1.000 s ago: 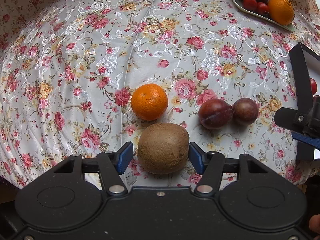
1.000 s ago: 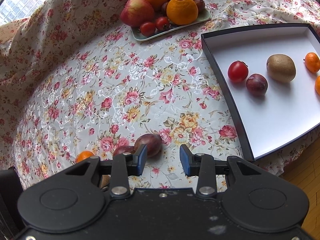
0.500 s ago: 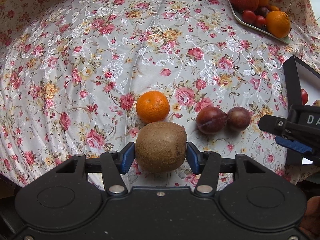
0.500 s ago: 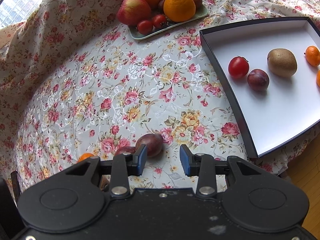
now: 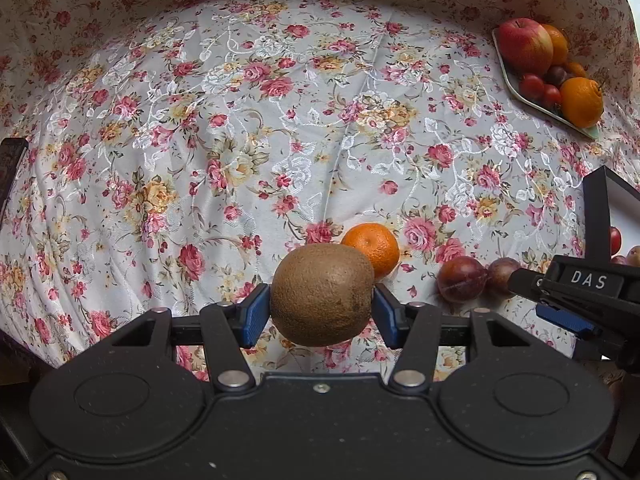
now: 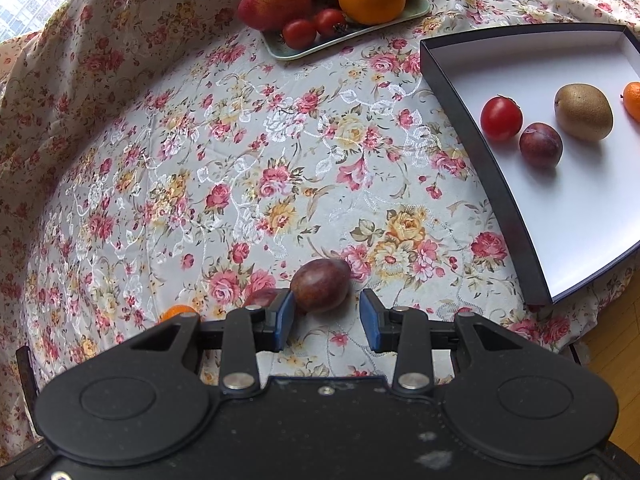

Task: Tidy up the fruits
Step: 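Close the left tool on the kiwi while the right tool grips the plum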

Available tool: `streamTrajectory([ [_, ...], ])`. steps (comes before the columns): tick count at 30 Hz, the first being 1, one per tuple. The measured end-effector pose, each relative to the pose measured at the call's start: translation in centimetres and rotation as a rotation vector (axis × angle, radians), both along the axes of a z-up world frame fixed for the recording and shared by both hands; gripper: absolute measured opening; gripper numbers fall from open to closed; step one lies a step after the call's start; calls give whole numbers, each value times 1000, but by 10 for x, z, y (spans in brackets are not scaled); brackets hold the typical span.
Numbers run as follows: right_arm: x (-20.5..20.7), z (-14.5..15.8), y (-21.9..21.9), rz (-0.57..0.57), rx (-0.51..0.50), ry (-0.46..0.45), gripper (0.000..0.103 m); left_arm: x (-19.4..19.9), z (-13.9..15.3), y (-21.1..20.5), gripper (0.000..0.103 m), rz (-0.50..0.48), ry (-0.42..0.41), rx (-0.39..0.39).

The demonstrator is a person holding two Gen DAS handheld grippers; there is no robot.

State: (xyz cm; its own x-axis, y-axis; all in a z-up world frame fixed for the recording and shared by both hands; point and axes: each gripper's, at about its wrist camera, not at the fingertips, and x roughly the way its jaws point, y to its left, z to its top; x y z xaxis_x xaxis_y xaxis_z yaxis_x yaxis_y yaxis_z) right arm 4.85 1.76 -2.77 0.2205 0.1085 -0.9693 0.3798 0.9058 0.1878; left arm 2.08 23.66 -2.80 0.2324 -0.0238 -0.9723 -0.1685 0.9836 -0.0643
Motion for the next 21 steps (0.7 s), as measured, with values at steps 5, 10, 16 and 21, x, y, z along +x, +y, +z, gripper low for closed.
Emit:
streamTrajectory([
  [5,2,-5,6,-1,-13,13,39,1,5,11,59,23,-11,-6],
  [10,4,-12,10,-11,-30,25,39,0,6,19,59,41,-11,-18],
  [16,6,-19,15,-23,-48,31,39,-2,6,24,59,50,-8,-31],
  [21,9,-21,19,-33,-74,9,39,-3,5,29,59,58,-4,-38],
])
